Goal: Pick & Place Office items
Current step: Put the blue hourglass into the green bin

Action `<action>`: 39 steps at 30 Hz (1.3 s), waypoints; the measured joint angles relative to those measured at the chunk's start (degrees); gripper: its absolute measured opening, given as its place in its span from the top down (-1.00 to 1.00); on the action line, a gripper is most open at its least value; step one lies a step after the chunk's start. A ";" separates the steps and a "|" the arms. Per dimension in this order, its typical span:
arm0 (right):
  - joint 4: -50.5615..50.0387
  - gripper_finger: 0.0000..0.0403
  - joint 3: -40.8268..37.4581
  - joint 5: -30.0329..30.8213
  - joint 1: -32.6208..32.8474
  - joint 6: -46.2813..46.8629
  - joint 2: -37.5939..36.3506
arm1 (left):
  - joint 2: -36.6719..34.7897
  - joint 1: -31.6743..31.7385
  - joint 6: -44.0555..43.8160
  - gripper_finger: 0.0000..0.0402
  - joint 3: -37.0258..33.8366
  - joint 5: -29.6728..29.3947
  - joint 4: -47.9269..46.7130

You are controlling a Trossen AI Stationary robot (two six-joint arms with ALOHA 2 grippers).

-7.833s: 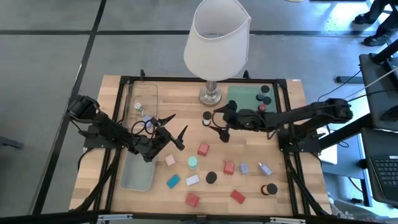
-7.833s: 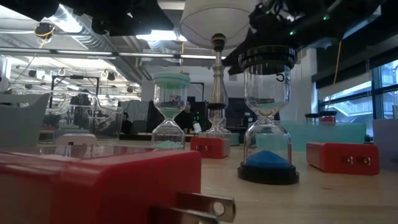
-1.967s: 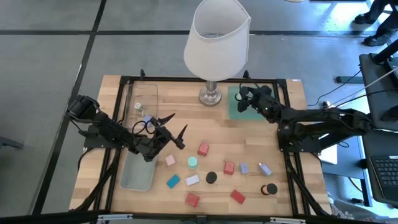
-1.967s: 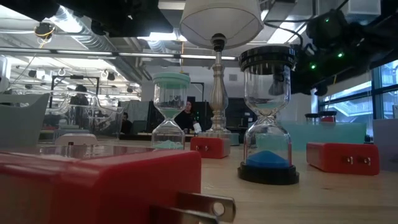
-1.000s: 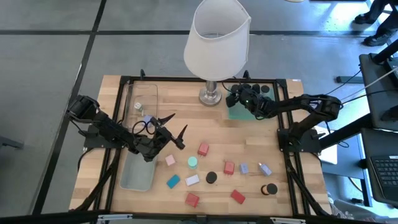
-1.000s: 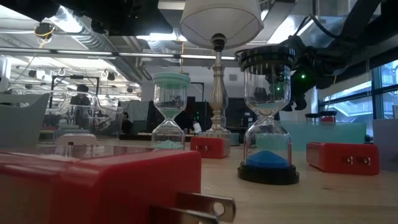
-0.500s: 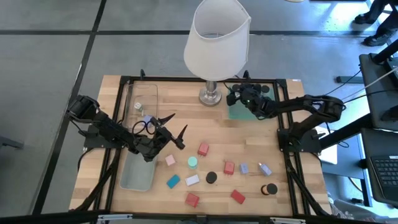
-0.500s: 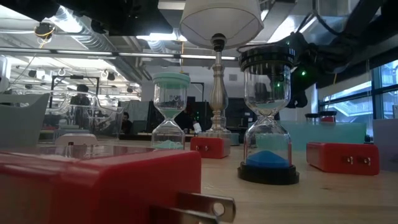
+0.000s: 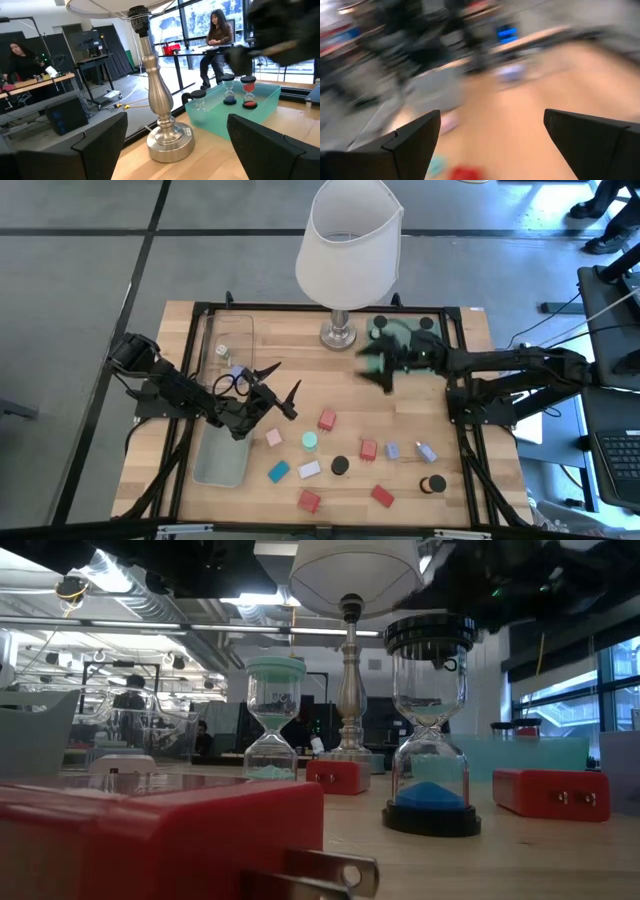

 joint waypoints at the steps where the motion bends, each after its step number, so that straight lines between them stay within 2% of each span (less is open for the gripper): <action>1: -0.24 -0.76 0.00 -2.45 2.44 -0.96 -0.12 | 0.00 0.00 -0.13 -0.69 0.00 0.00 0.00; 3: -0.05 -0.74 -0.02 -3.92 7.81 -3.48 0.00 | 0.00 -0.06 -0.19 -0.69 0.00 0.00 0.00; 5: -0.21 -0.72 -0.02 -2.84 13.09 -6.39 0.44 | 0.00 -0.24 -0.19 -0.69 0.00 0.00 0.00; 9: 0.68 -0.70 -0.02 4.06 22.08 -10.97 2.01 | 0.00 -0.33 -0.16 -0.69 0.00 0.10 0.00; 13: 4.89 -0.71 -0.02 12.22 27.11 -12.80 4.12 | 0.00 -0.33 -0.17 -0.69 0.00 0.11 0.00; 18: 12.47 -0.83 -0.02 20.54 28.23 -7.27 7.20 | 0.00 -0.31 -0.13 -0.69 0.00 0.11 0.00; 21: 13.21 -0.91 0.41 27.62 28.25 -2.06 8.84 | 0.00 -0.22 -0.10 -0.69 0.00 0.11 0.00; 23: 13.25 -0.94 0.84 29.85 28.16 -0.40 9.71 | 0.00 -0.20 -0.08 -0.69 0.00 0.11 -0.02; 34: 12.38 -0.96 1.25 26.35 28.21 -0.58 10.40 | 0.02 -1.18 -0.17 -0.69 0.00 0.08 -0.44; 39: 11.89 -0.96 1.25 33.51 28.21 5.02 10.39 | 0.02 -2.16 -3.62 -0.69 0.00 0.09 -0.81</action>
